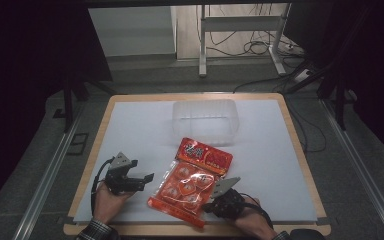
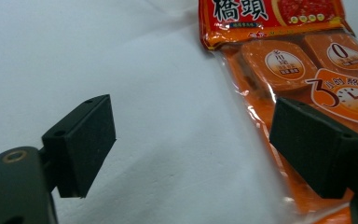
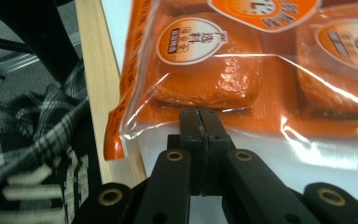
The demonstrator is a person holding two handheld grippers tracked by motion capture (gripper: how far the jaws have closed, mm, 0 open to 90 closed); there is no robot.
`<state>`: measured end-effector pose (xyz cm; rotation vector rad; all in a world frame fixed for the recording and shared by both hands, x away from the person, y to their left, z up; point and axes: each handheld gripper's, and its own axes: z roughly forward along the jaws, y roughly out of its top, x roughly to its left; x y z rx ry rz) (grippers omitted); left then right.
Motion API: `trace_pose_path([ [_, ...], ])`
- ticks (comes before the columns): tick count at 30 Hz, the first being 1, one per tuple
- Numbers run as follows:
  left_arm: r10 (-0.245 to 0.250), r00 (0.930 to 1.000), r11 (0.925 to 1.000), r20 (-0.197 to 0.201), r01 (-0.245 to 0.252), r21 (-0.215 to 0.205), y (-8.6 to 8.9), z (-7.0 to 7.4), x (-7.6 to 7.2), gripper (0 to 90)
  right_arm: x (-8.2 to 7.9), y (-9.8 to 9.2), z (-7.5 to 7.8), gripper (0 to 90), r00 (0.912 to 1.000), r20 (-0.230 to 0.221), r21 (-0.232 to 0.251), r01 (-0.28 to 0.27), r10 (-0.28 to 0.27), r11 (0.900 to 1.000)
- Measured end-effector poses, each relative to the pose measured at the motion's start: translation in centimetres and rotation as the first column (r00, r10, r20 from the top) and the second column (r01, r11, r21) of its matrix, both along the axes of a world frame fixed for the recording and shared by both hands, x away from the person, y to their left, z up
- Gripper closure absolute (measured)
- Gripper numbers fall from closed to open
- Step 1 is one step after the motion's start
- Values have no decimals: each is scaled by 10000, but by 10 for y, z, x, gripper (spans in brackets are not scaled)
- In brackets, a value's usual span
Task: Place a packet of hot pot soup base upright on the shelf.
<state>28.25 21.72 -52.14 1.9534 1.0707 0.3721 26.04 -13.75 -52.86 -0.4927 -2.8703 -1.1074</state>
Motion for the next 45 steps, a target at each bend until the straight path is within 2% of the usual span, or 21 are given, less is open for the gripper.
trace_pose_path([
  [1,0,10000,10000,0,0,0,0,0,0,162,0,0,0,892,10000,0,0,0,0,10000],
  [2,6,10000,10000,-43,-6,58,-1,0,1,178,-1,9,-1,892,10000,17,25,-20,20,10000],
  [3,6,10000,10000,-43,-6,58,-1,0,1,186,-1,9,-1,892,10000,17,25,-20,20,10000],
  [6,-12,9999,9997,-126,15,240,-4,0,3,210,0,28,-3,892,10000,81,143,-42,41,9999],
  [8,-63,9999,9997,-159,67,238,-5,0,3,220,1,34,-3,892,9999,92,126,-82,81,9999],
  [13,-57,9999,9998,-133,59,177,-4,1,2,227,1,34,-1,891,9999,24,3,-128,128,9999],
  [19,-79,9999,9996,-98,81,264,1,1,1,225,6,18,9,859,9998,152,124,102,-103,9999],
  [21,-63,10000,9996,-74,65,292,2,1,1,222,8,5,16,820,9987,281,187,425,-430,9989],
  [23,-66,9999,9995,-92,69,315,2,1,0,221,11,-6,19,790,9977,195,331,635,-642,9974],
  [26,-76,9999,9983,-74,80,575,1,0,-1,222,13,-16,22,767,9953,268,397,917,-928,9950],
  [27,-96,9999,9974,-46,99,712,1,0,-1,222,15,-22,24,762,9936,278,419,1086,-1098,9932],
  [28,-115,9999,9961,-14,116,873,0,-1,-2,217,19,-34,28,745,9876,443,462,1489,-1509,9878],
  [30,-145,9999,9955,-1,144,933,-1,-1,-2,206,23,-44,30,715,9813,563,520,1810,-1838,9821],
  [32,-174,9998,9948,73,166,1000,-1,-1,-5,192,28,-54,31,684,9712,657,610,2254,-2292,9724],
  [33,-174,9998,9948,73,166,1000,-1,-1,-5,185,28,-54,31,684,9712,657,610,2254,-2292,9724],
  [34,-203,9997,9950,162,186,978,0,0,-7,176,34,-63,32,642,9598,808,622,2644,-2689,9624],
  [35,-184,9996,9953,195,164,959,0,0,-8,166,37,-67,32,627,9535,847,612,2847,-2891,9567],
  [36,-197,9996,9954,205,177,946,1,0,-9,155,39,-71,32,603,9486,858,643,2998,-3046,9518],
  [37,-197,9996,9954,205,177,946,1,0,-9,143,39,-71,32,603,9486,858,643,2998,-3046,9518],
  [40,-195,9995,9948,259,168,1008,2,0,-12,102,51,-80,31,481,9308,908,687,3489,-3542,9346],
  [45,-270,9992,9932,310,232,1145,1,-1,-15,71,61,-79,27,399,9279,877,771,3562,-3622,9312],
])
